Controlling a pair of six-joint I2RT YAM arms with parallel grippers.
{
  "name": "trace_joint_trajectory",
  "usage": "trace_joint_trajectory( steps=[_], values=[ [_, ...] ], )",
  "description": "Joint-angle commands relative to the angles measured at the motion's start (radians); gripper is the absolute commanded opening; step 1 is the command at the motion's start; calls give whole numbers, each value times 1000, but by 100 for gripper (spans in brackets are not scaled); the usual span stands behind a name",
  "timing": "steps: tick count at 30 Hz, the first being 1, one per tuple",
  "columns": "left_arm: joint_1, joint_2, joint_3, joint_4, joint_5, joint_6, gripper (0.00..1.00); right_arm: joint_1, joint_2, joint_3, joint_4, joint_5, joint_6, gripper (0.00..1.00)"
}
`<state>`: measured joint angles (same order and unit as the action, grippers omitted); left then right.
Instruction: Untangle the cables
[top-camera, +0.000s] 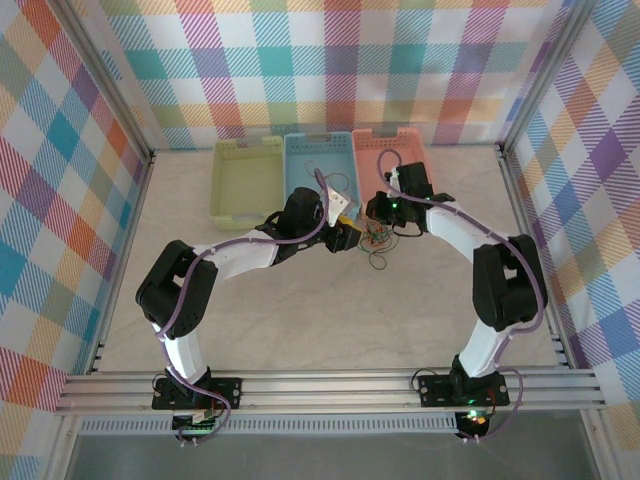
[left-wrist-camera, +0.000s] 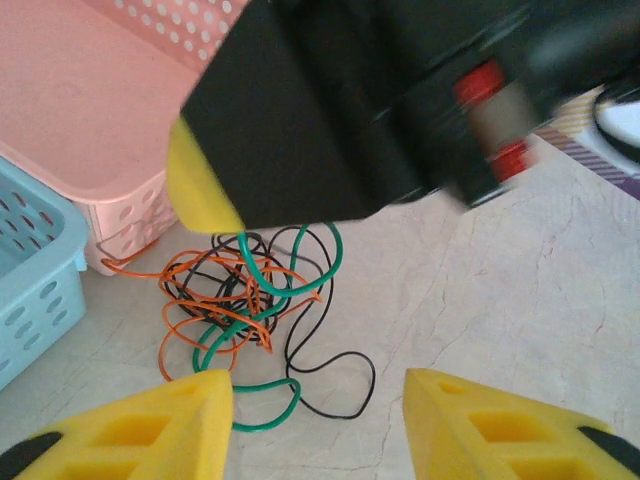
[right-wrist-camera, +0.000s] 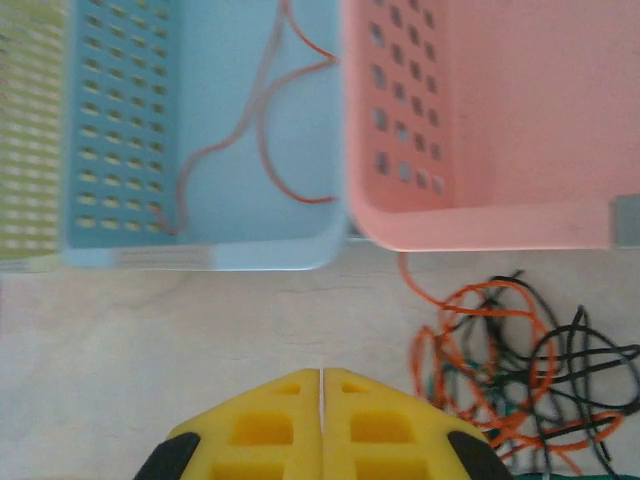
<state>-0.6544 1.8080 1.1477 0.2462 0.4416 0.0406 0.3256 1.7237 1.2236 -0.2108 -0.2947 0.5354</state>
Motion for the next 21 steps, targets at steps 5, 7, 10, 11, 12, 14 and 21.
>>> trace_joint_trajectory(
  steps=[5,7,10,11,12,14,21],
  values=[
    [-10,-35,-21,70,29,-23,57,12,-92,-60,170,-210,234,0],
    [-1,-37,-31,94,41,-42,58,14,-95,-84,210,-235,279,0],
    [11,-42,-45,129,59,-65,58,15,-93,-109,259,-263,330,0],
    [13,-45,-51,139,64,-72,59,15,-93,-110,264,-269,337,0],
    [15,-44,-52,140,64,-72,58,15,-94,-113,269,-271,346,0],
    [14,-42,-49,136,60,-72,58,15,-94,-124,288,-284,371,0],
    [15,-39,-43,119,17,-72,54,29,-92,-162,396,-342,481,0]
  ],
)
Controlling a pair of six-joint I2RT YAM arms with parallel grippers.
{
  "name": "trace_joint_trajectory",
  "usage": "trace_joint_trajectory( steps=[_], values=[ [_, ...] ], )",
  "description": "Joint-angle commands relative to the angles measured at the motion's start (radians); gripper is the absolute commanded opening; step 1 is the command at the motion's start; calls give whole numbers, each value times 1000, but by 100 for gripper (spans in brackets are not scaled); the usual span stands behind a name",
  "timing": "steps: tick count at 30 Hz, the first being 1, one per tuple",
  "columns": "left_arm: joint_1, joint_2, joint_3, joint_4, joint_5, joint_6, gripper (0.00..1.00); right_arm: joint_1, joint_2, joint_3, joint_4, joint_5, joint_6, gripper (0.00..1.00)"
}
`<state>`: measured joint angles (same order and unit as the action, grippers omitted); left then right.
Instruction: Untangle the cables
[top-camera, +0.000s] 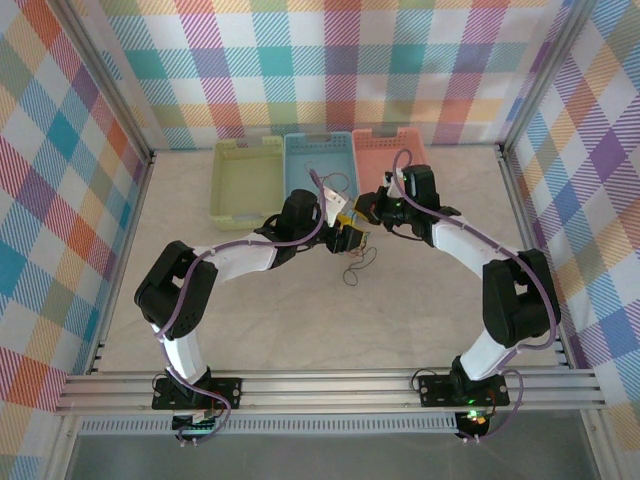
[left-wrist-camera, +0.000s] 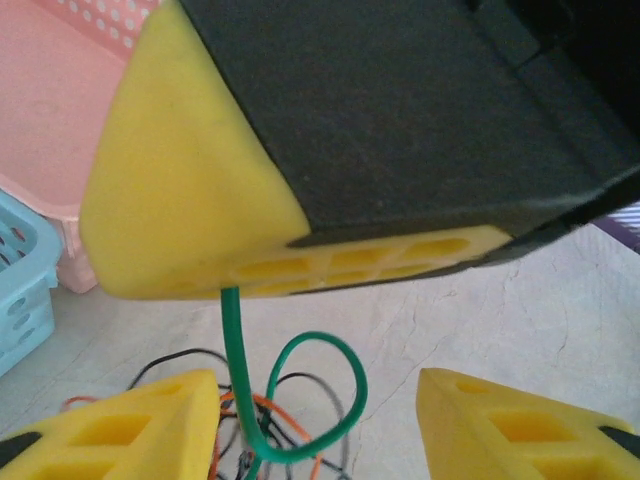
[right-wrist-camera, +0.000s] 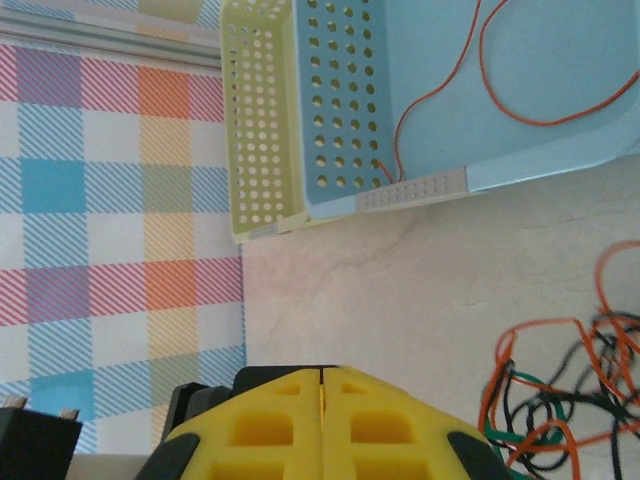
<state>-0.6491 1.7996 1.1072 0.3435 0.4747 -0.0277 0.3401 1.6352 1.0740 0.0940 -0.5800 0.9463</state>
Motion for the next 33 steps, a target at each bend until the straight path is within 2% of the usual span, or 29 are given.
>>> trace_joint_trajectory(
  steps=[1,15,23,29,33],
  values=[
    [8,-32,-3,21,-27,-4,52,19,-5,-13,95,-58,74,0],
    [8,-25,12,-9,-67,-1,34,51,-66,-61,123,-107,137,0],
    [8,-20,18,-19,-68,1,24,51,-151,-17,75,-96,124,0],
    [8,-18,24,-28,-66,3,14,31,-206,7,3,-53,77,0],
    [8,-13,31,-38,-62,2,12,-5,-231,11,-6,-45,78,0]
  ],
)
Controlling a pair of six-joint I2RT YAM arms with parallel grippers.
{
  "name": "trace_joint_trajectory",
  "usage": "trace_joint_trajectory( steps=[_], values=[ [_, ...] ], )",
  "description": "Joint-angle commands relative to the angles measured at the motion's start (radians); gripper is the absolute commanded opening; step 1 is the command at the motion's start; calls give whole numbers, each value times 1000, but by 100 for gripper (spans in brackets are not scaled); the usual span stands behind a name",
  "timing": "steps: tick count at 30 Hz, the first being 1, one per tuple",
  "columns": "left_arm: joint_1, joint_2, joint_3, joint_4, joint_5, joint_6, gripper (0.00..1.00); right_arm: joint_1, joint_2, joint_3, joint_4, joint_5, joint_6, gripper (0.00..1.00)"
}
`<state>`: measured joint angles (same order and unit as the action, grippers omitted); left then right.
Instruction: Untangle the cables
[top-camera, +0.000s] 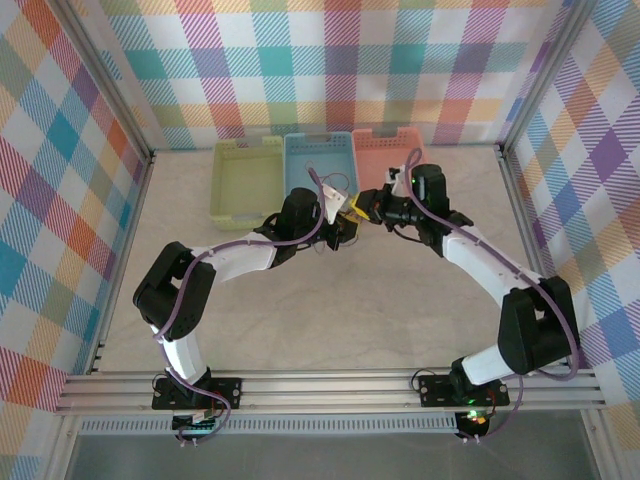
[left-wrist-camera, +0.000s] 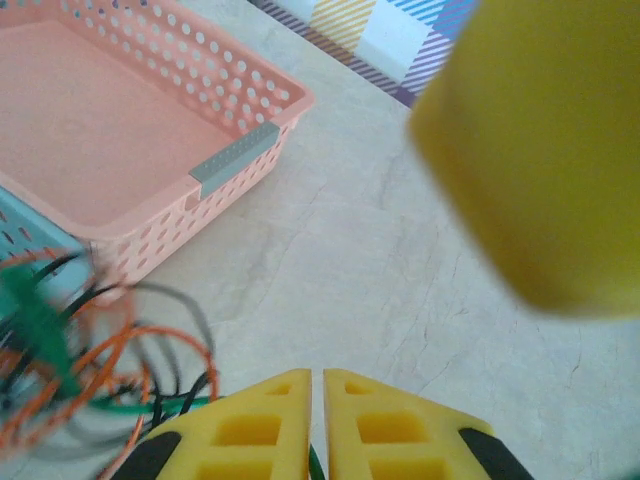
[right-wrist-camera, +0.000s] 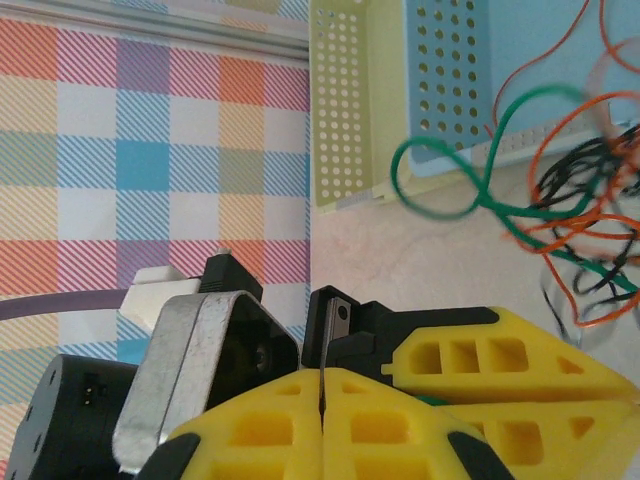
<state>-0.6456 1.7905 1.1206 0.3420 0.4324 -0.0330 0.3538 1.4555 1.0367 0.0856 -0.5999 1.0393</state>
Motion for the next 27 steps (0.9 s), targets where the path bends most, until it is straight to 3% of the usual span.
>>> trace_joint_trajectory(
  steps=[1,27],
  values=[
    [4,-3,18,-37,-20,10,12,-30,-58,51,3,-29,-13,0],
    [5,8,38,-75,-39,12,5,-288,-183,-23,-56,-106,-39,0]
  ],
)
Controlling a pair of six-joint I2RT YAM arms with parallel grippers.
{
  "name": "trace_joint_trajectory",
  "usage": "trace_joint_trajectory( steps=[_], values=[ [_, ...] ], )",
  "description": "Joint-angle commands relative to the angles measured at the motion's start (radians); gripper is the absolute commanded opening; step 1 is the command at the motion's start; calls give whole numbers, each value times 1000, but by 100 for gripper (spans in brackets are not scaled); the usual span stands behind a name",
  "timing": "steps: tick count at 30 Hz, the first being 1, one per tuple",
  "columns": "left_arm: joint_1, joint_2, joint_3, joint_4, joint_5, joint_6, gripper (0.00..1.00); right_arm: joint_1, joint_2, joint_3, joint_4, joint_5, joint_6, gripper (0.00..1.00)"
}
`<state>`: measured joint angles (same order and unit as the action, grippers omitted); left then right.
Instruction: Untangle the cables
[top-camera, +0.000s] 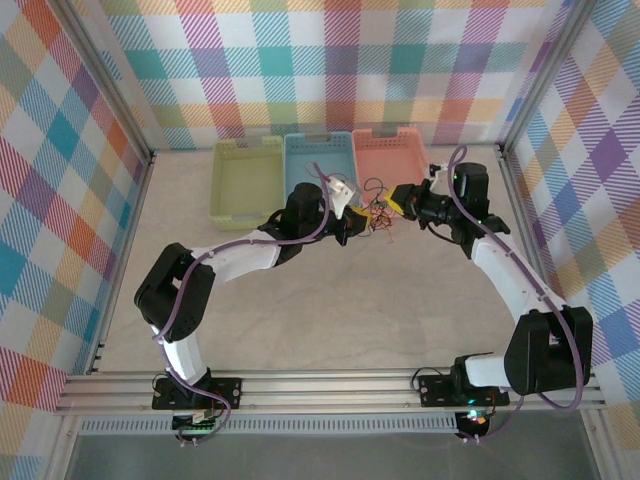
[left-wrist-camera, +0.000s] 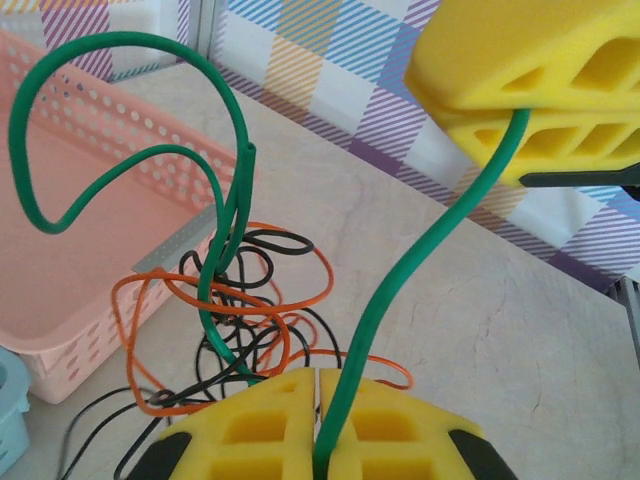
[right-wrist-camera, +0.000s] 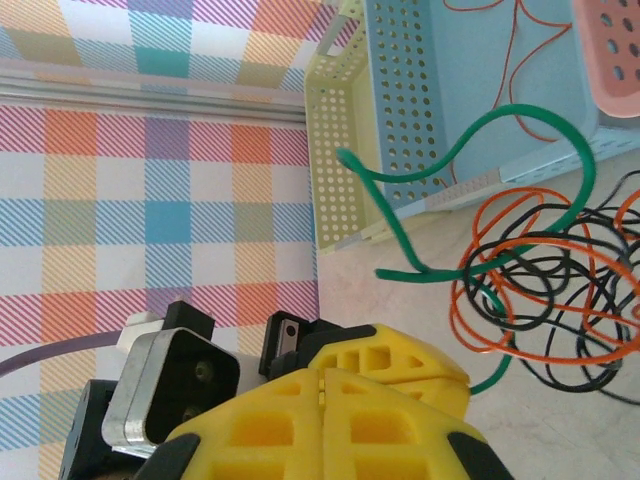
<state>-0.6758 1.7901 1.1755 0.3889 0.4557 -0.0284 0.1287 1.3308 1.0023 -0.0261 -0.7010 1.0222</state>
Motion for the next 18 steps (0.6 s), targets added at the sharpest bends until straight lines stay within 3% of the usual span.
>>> trace_joint_trajectory(
  steps=[1,7,13,15,18],
  values=[
    [36,9,-16,-124,-60,9,5,-66,-58,12,56,-7,-23,0],
    [33,11,-16,-118,-37,12,6,-60,-31,3,120,-76,16,0],
    [30,12,-16,-108,2,13,9,21,-21,38,103,-105,-32,0],
    [30,12,-15,-109,18,13,15,36,-26,55,79,-98,-67,0],
    [30,5,-26,-93,26,8,39,42,-35,70,26,-80,-141,0]
  ],
)
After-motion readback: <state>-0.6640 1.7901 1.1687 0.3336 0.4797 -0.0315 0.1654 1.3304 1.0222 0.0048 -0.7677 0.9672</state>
